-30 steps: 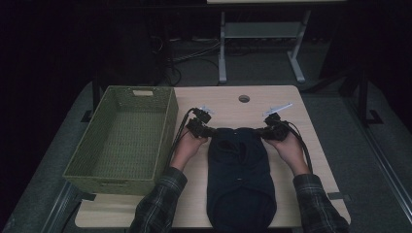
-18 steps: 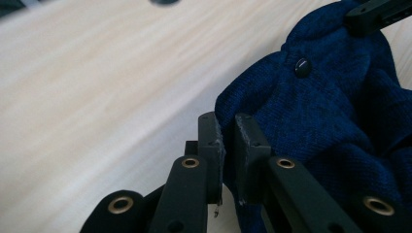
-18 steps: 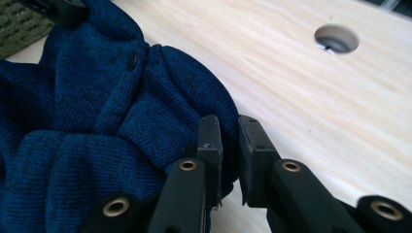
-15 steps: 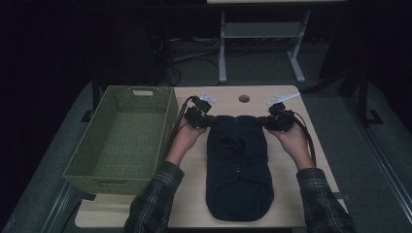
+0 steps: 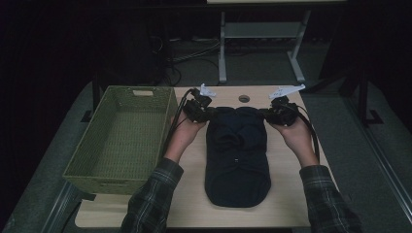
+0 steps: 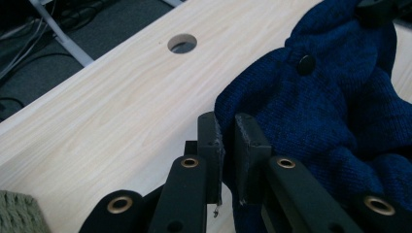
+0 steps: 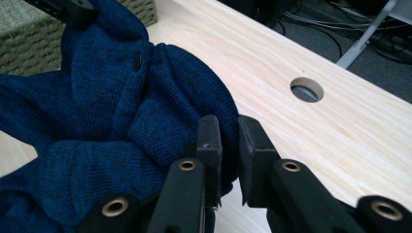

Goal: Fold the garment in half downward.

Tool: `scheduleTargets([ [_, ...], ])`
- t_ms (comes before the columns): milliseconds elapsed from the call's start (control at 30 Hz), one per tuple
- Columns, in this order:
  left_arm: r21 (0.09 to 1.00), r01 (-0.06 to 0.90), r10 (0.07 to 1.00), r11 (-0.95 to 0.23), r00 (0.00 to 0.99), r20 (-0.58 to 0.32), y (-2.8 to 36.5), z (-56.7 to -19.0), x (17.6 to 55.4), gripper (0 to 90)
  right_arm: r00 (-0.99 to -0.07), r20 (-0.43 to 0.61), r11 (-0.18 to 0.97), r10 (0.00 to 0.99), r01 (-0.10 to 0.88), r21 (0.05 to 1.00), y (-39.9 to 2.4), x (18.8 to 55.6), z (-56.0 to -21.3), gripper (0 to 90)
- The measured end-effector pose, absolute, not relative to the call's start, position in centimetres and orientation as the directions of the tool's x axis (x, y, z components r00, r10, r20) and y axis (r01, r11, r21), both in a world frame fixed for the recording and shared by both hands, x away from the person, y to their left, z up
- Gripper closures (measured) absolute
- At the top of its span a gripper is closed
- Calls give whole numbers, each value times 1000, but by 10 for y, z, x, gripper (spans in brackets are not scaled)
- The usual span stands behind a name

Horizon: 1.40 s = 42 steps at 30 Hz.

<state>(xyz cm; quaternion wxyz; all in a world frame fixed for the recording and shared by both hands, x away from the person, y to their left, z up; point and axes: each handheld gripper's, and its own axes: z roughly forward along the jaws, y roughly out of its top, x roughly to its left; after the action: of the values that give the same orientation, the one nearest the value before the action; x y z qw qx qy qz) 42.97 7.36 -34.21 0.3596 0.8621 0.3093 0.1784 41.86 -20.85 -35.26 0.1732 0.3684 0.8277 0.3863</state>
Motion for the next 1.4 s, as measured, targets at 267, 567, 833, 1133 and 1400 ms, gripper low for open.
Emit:
scheduleTargets([
  [267,743,340,624,-576,771,130,75,-355,404,824,-682,-2,429,731,458,779,-211,396,-370,805],
  [567,750,346,613,-564,784,99,80,-362,385,818,-699,-1,426,715,435,793,-212,373,-373,802],
  [833,760,389,613,-521,790,15,86,-369,374,817,-709,25,418,705,444,793,-214,359,-376,796],
  [1133,750,405,590,-522,807,-25,89,-375,360,817,-720,35,430,693,452,782,-214,342,-383,788],
  [1400,742,409,552,-531,832,-63,91,-380,348,822,-730,41,442,682,456,772,-215,326,-389,787],
])
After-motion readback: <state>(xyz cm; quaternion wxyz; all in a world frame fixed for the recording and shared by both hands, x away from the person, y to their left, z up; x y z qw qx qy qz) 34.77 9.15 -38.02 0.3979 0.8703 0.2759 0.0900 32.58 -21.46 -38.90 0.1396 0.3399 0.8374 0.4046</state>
